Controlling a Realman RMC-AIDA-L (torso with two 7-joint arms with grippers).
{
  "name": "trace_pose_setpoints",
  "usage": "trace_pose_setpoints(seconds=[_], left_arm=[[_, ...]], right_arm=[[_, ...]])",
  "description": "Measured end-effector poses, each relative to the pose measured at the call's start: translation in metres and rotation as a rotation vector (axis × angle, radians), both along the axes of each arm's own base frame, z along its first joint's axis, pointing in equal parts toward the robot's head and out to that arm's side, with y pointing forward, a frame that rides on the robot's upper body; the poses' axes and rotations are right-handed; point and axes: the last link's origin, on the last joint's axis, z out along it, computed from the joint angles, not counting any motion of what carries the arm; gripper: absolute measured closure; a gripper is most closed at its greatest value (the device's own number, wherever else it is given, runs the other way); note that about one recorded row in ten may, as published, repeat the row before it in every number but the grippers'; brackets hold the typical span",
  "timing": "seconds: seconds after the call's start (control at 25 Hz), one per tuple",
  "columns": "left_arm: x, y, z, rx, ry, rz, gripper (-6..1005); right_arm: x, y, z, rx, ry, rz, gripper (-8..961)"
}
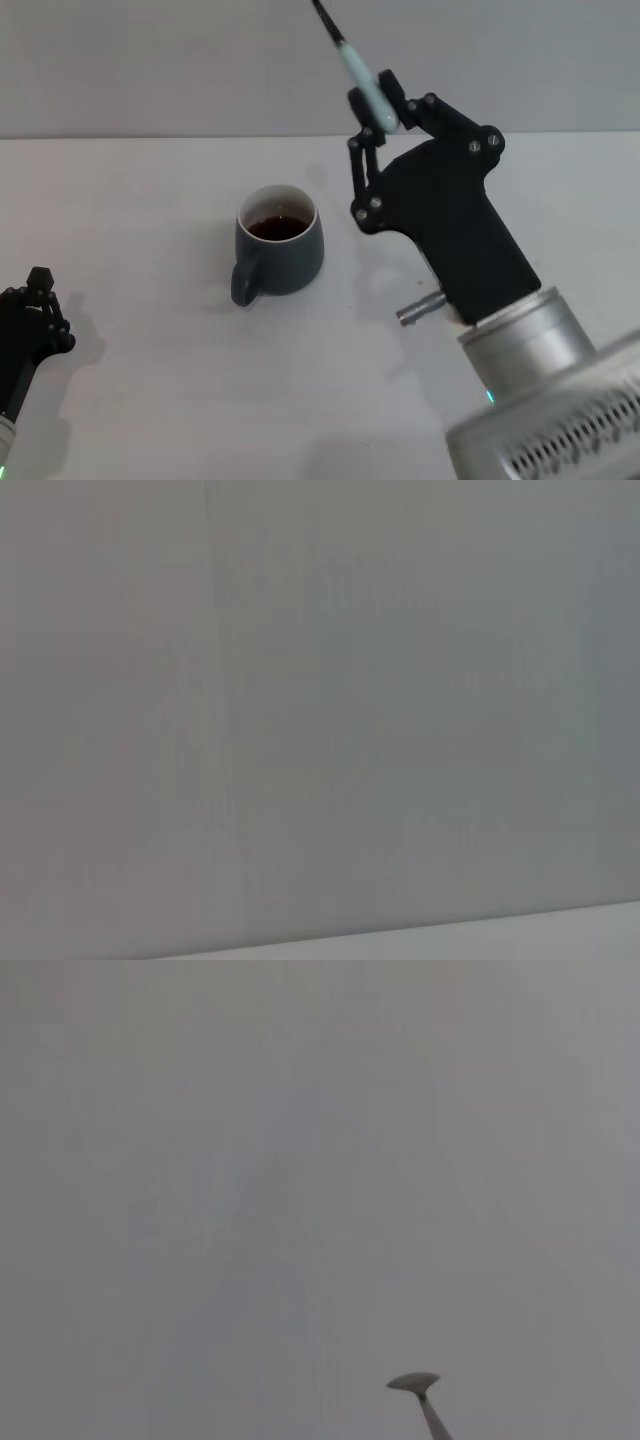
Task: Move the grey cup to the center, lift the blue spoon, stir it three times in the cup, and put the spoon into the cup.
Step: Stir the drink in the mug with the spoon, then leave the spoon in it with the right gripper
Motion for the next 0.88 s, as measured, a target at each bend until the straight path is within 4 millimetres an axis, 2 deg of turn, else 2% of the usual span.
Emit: trace_pose_setpoints(seconds=[0.32, 0.64, 0.88], left_arm=[[-0.001, -0.002, 0.000, 0.002, -0.002, 0.005, 1001], [-0.007, -0.005, 0.005, 0.015, -0.004, 0.022, 1001], [-0.009, -0.003, 0.012, 0.049, -0.014, 0.028, 1001]], right_arm=[[-0.002, -0.003, 0.005, 0.030, 0.051, 0.135, 789], [0.007, 0.003, 0.011, -0.111, 0.273, 0.260, 789], [0.018, 0.018, 0.026, -0.191, 0.408, 0.339, 789]])
